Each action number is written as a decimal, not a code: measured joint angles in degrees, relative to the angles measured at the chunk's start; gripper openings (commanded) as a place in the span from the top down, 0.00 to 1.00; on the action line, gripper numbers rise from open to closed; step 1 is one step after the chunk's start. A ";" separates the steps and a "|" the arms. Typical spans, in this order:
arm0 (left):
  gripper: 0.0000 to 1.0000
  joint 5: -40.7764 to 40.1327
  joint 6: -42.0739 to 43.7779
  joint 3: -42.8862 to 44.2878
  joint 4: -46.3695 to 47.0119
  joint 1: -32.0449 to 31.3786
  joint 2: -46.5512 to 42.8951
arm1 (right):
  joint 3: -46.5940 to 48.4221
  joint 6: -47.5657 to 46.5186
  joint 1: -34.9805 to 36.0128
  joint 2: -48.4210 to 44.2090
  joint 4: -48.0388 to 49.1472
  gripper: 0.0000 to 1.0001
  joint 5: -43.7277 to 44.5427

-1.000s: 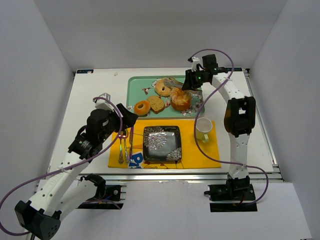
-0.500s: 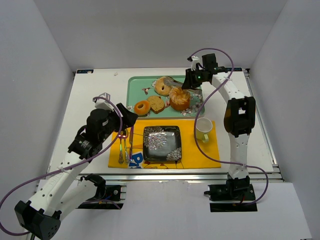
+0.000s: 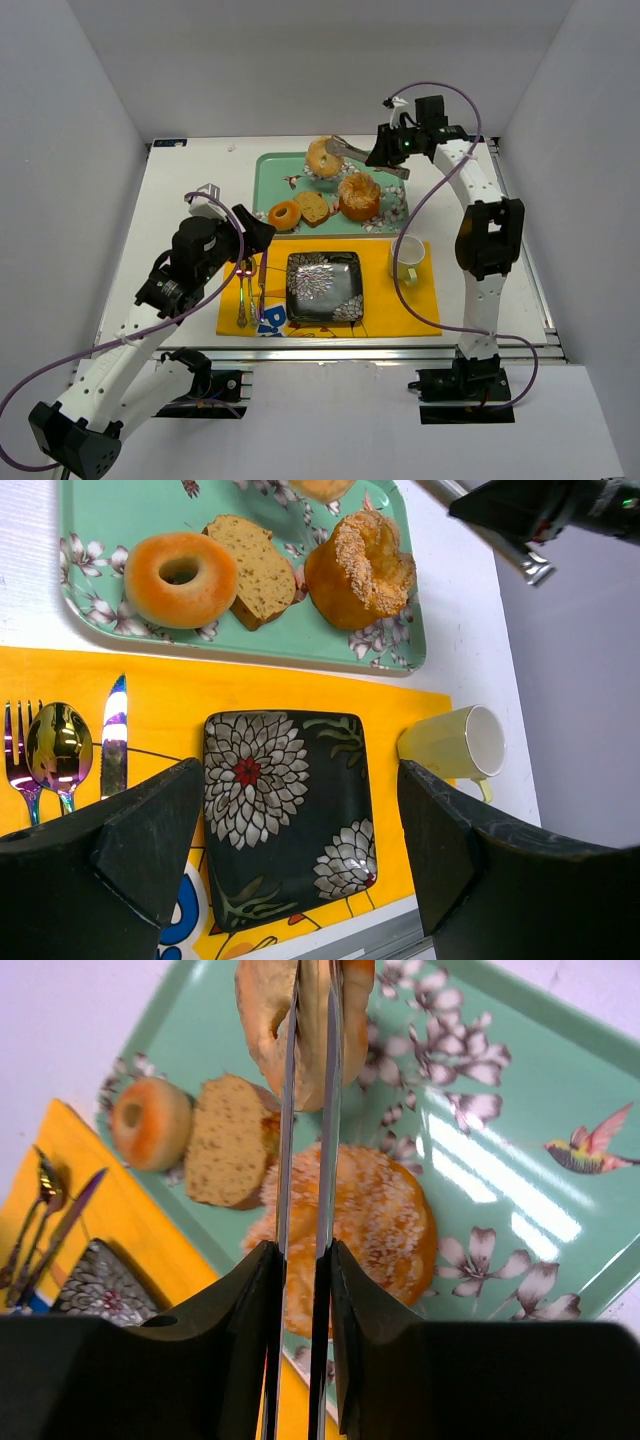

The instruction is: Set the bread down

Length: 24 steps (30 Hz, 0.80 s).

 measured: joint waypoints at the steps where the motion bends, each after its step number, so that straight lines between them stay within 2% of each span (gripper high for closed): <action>1: 0.13 0.00 0.00 0.00 0.00 0.00 0.00 | 0.00 0.28 -0.04 -0.92 0.11 0.92 -0.48; 9: 0.13 -0.50 0.02 0.13 -0.33 0.00 -1.14 | -3.52 -1.51 0.87 -11.82 -1.27 0.98 -7.82; 12: 0.13 -1.09 0.07 0.44 -0.48 0.00 -2.29 | -10.88 -6.47 3.61 -19.47 -3.78 0.99 -9.35; 18: 0.13 -1.97 0.22 0.74 -1.01 0.00 -5.27 | -34.27 -14.86 12.85 -36.85 -9.46 1.00 -8.66; 24: 0.12 -2.62 0.20 0.74 -2.36 0.00 -8.02 | -47.41 -20.33 16.09 -44.59 -12.74 0.97 -2.89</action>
